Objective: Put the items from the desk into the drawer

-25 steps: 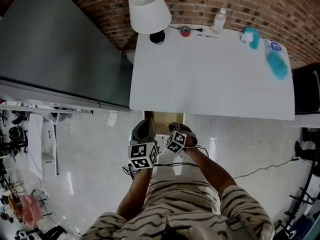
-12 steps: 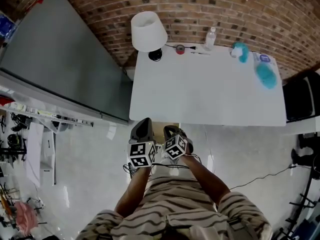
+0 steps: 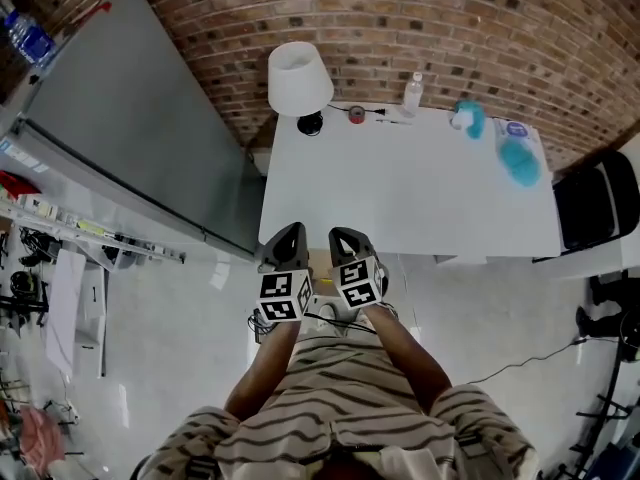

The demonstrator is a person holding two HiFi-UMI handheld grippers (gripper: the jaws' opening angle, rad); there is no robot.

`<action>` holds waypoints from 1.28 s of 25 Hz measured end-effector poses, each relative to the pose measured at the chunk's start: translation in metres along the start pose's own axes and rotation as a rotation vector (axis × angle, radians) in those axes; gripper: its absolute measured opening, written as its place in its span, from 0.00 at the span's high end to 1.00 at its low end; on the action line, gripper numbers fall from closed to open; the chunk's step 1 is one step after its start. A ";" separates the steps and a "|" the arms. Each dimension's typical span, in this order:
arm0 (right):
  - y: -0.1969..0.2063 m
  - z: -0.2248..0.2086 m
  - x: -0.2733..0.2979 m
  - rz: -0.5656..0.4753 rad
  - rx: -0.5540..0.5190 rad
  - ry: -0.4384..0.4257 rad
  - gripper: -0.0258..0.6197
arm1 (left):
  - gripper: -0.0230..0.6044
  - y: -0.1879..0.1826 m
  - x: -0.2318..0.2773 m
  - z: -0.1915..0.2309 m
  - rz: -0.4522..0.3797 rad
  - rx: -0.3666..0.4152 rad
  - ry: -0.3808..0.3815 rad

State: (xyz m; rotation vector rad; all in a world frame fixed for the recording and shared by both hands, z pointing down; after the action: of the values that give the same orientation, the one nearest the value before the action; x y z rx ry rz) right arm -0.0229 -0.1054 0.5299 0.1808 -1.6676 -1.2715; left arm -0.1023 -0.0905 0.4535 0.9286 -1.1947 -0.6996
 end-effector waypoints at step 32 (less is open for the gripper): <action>-0.148 -0.055 -0.152 -0.492 0.158 0.115 0.94 | 0.95 -0.115 -0.036 -0.065 -0.256 0.134 0.166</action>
State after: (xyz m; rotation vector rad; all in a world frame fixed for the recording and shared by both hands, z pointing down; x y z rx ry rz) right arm 0.0331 -0.1107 0.3180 0.7848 -1.6798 -1.4501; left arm -0.0457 -0.0988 0.3293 1.2424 -0.9943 -0.7356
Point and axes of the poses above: the fingertips, and each gripper's own axes: x forward along the fingers, z to its left, y out of its underside, the point moved 2 cm from there along -x, backward along the fingers, and after that the axes turned 10 degrees about z, right-handed, at the moved point
